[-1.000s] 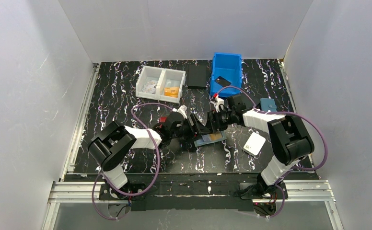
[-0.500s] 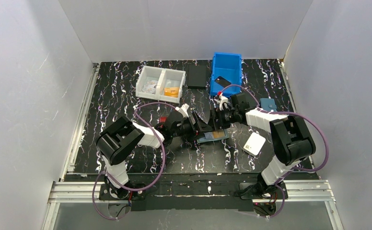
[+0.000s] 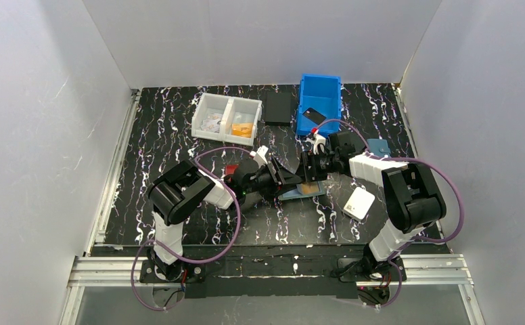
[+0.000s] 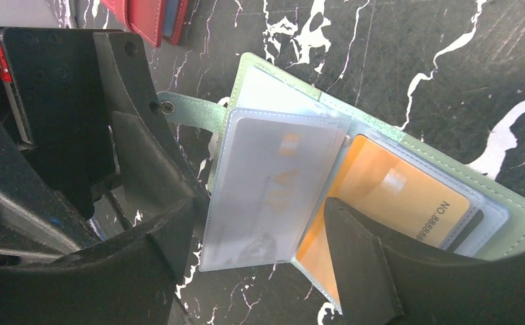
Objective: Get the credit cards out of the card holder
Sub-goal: Remove the credit card from the card holder.
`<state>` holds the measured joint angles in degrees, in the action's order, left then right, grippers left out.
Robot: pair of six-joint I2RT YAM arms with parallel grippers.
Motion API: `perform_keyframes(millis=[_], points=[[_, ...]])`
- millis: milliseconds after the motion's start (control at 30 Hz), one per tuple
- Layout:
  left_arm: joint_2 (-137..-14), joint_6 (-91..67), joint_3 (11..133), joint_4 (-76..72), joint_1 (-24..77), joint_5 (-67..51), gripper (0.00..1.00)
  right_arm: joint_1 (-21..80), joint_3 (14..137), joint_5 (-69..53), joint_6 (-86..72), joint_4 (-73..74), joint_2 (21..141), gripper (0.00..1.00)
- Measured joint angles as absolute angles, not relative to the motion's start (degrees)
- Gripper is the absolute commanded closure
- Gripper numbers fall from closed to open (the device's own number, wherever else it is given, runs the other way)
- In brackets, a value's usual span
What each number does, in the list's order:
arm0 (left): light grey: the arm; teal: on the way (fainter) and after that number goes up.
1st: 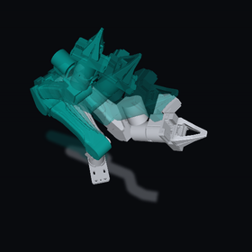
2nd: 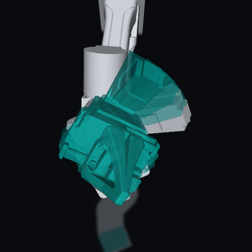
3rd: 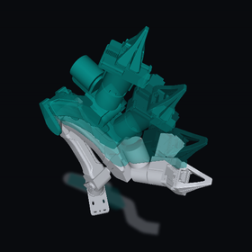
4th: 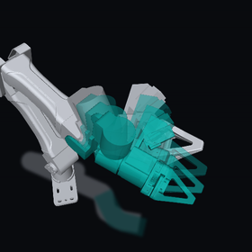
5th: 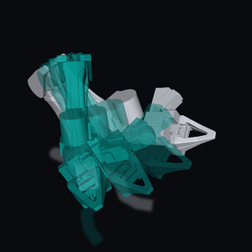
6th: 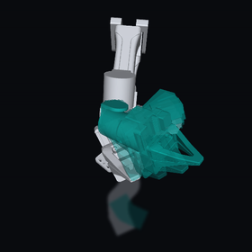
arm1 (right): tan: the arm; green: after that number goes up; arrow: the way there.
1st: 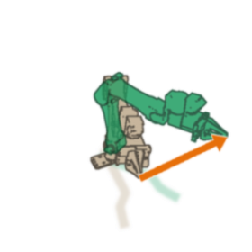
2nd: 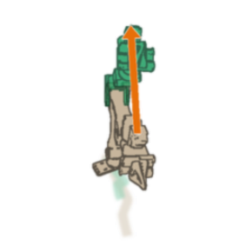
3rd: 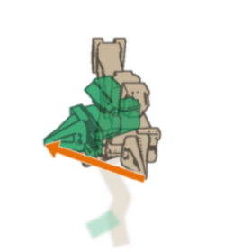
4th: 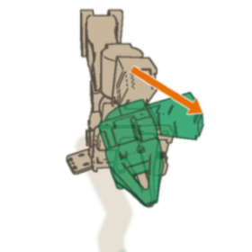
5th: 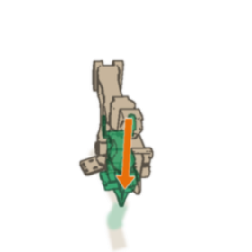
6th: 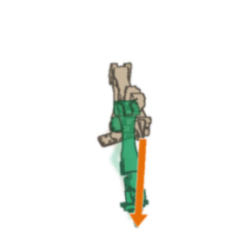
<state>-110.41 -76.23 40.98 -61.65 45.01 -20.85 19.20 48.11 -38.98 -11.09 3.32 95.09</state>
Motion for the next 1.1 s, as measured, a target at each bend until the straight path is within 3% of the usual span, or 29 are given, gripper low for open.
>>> perform_keyframes(millis=[233, 400, 533, 633, 800, 1100], points=[[-110.52, -77.64, 40.45, -62.88, 45.01, -19.96, 0.58, 19.09, 48.1, -38.94, -12.13, 3.03, 95.09, 0.16], [-110.62, -78.21, 40.03, -64.29, 45.02, -19.5, 0.48, 18.65, 48.1, -39.31, -12.09, 2.94, 95.09, 0.09], [-110.99, -78.25, 40.05, -65.88, 45.23, -19.38, 0.46, 18.25, 48.1, -40.05, -11.93, 2.79, 95.09, 0.09], [-111.35, -78.27, 40.1, -66.63, 45.37, -19.36, 0.46, 18.19, 48.1, -40.18, -11.81, 2.8, 95.09, 0.14], [-113.42, -78.67, 41.36, -67.29, 45.55, -19.42, 0.47, 18.17, 48.1, -39.17, -11.85, 3.09, 95.09, 0.33], [-115.04, -79.13, 42.47, -67.13, 45.89, -18.5, 0.44, 18.44, 48.1, -38.0, -12.28, 3.45, 95.06, 0.46]])
